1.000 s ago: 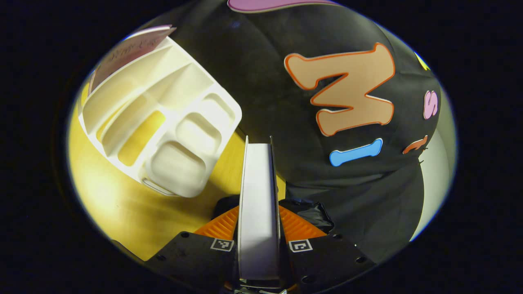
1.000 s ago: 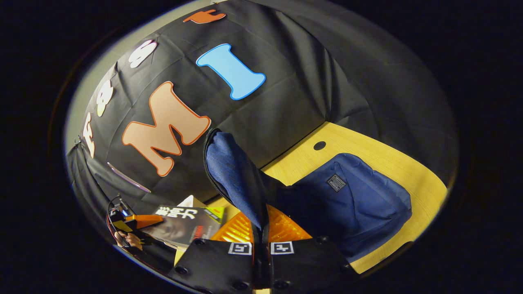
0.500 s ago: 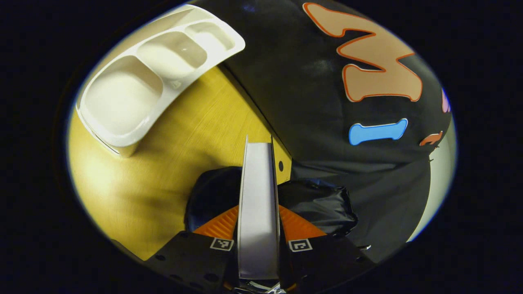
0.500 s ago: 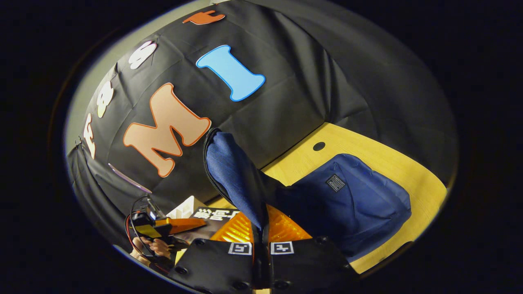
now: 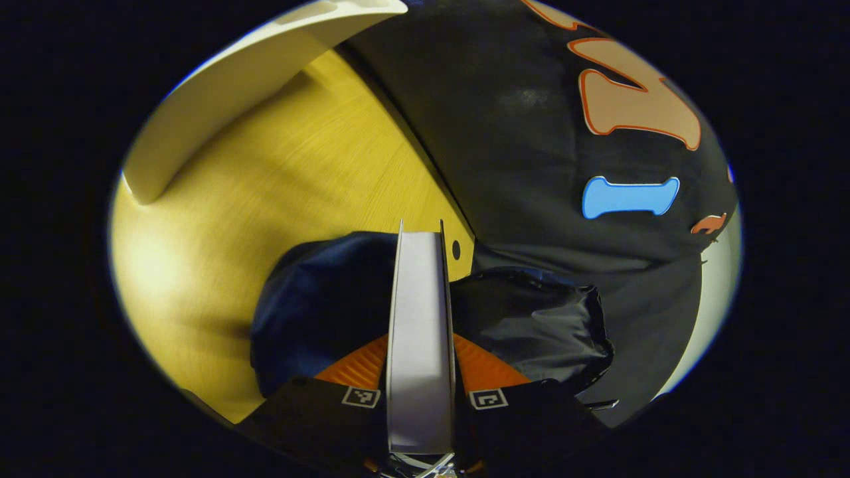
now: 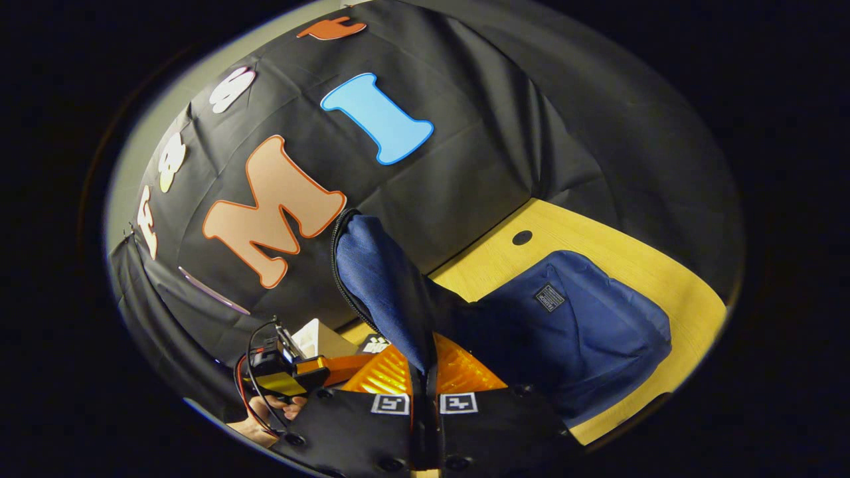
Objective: Open the schoolbag, grab two books from the bookshelf and put them into the schoolbag.
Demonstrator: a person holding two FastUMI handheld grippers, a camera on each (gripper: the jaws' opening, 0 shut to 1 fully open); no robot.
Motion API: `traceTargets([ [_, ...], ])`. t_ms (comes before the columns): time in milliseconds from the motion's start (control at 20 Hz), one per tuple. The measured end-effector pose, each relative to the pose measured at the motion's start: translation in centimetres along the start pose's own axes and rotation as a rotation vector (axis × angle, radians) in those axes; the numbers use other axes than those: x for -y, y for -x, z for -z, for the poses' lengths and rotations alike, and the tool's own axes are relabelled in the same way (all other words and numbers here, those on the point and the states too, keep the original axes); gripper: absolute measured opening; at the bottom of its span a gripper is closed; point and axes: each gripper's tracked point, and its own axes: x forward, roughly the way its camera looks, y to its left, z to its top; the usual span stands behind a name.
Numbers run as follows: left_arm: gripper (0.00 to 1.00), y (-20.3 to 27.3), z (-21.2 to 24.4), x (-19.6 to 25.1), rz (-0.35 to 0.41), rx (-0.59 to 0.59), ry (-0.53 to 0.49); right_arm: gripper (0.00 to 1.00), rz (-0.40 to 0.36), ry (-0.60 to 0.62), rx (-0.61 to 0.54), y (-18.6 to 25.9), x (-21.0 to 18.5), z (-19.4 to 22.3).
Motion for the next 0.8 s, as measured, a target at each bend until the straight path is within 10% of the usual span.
traceTargets([
  [800,0.34,-5.8,6.5,-0.7,0.078,-0.024,0.175,0.03,-0.022,0.040,-0.032,-0.2,-0.5,0.1],
])
